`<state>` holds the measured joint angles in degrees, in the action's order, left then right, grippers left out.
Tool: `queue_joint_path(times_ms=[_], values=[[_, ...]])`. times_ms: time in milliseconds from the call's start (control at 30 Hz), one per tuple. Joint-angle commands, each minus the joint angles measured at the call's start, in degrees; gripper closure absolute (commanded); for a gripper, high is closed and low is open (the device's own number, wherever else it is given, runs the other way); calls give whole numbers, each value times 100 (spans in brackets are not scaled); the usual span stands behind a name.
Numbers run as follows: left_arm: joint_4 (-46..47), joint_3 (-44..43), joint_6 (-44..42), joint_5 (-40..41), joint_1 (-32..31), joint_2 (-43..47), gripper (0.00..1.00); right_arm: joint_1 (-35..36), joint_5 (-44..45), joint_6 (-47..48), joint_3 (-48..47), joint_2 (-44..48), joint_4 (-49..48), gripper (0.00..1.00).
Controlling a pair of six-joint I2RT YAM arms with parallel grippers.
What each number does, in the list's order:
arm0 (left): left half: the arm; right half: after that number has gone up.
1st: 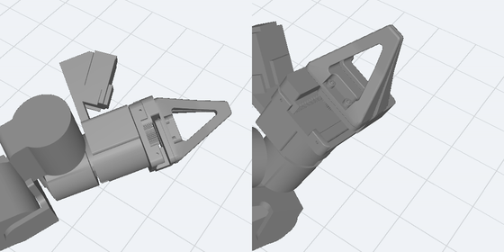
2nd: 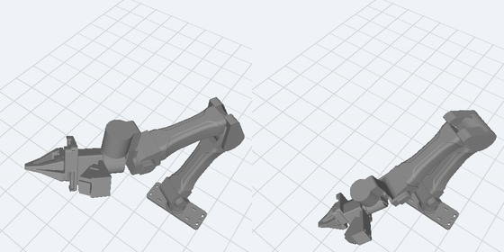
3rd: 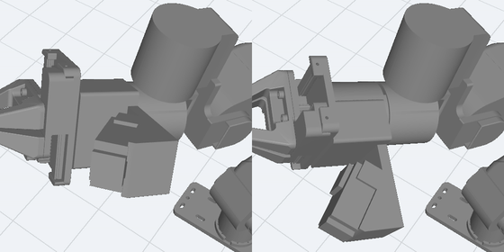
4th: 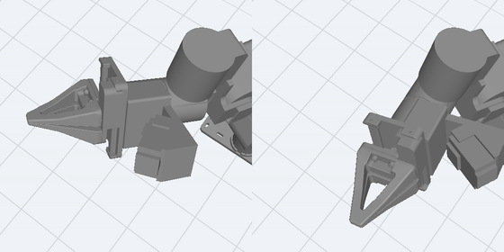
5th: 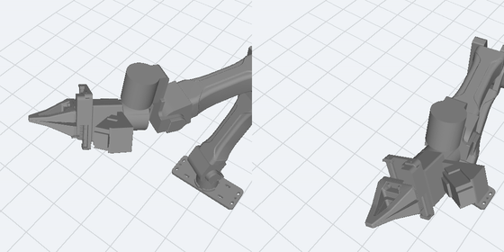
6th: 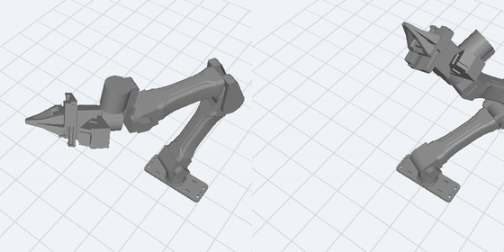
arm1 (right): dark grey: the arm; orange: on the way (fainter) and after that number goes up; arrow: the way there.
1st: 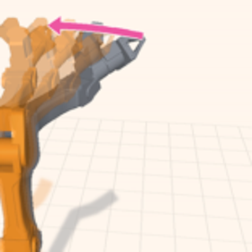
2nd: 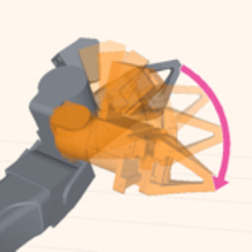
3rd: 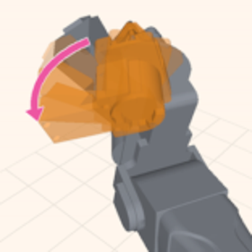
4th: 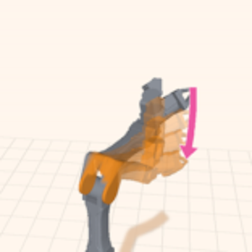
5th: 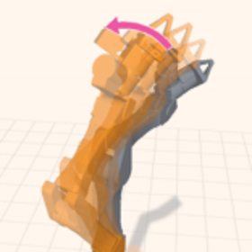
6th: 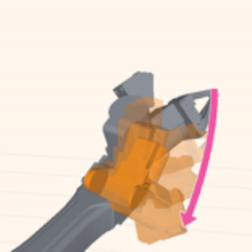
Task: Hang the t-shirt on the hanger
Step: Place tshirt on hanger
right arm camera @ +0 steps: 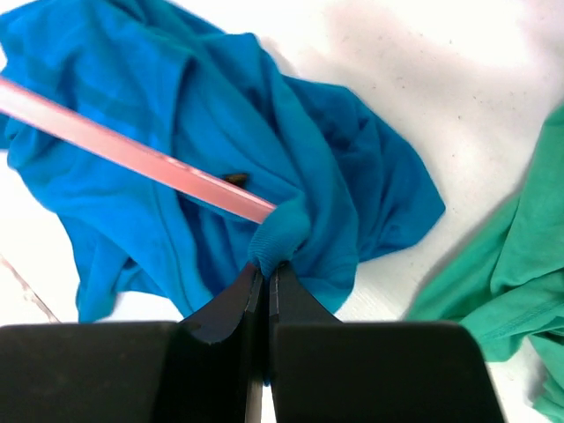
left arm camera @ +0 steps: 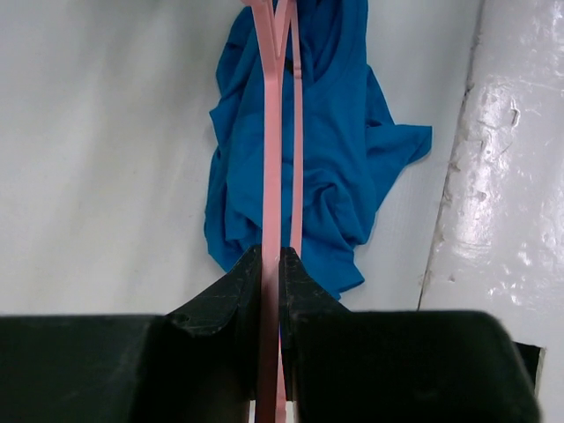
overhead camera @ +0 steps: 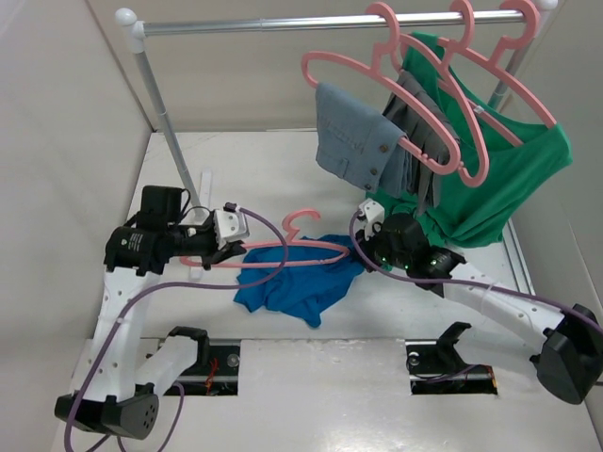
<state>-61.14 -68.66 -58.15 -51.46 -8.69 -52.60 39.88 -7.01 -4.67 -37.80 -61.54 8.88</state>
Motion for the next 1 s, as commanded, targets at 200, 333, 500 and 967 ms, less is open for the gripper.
queue_joint_path(times_ms=[200,333,500,967], values=[[-345,256,-863,-461,-212,-128,100,275,385,763,-702,107,280,100],[233,625,-480,-785,-212,161,100,416,-195,1257,-1001,54,342,100],[1506,1117,181,-1269,-212,820,100,477,-898,1547,-1054,54,395,100],[2901,1907,1304,-1164,-212,1436,100,950,-1760,1574,-2309,441,1107,100]])
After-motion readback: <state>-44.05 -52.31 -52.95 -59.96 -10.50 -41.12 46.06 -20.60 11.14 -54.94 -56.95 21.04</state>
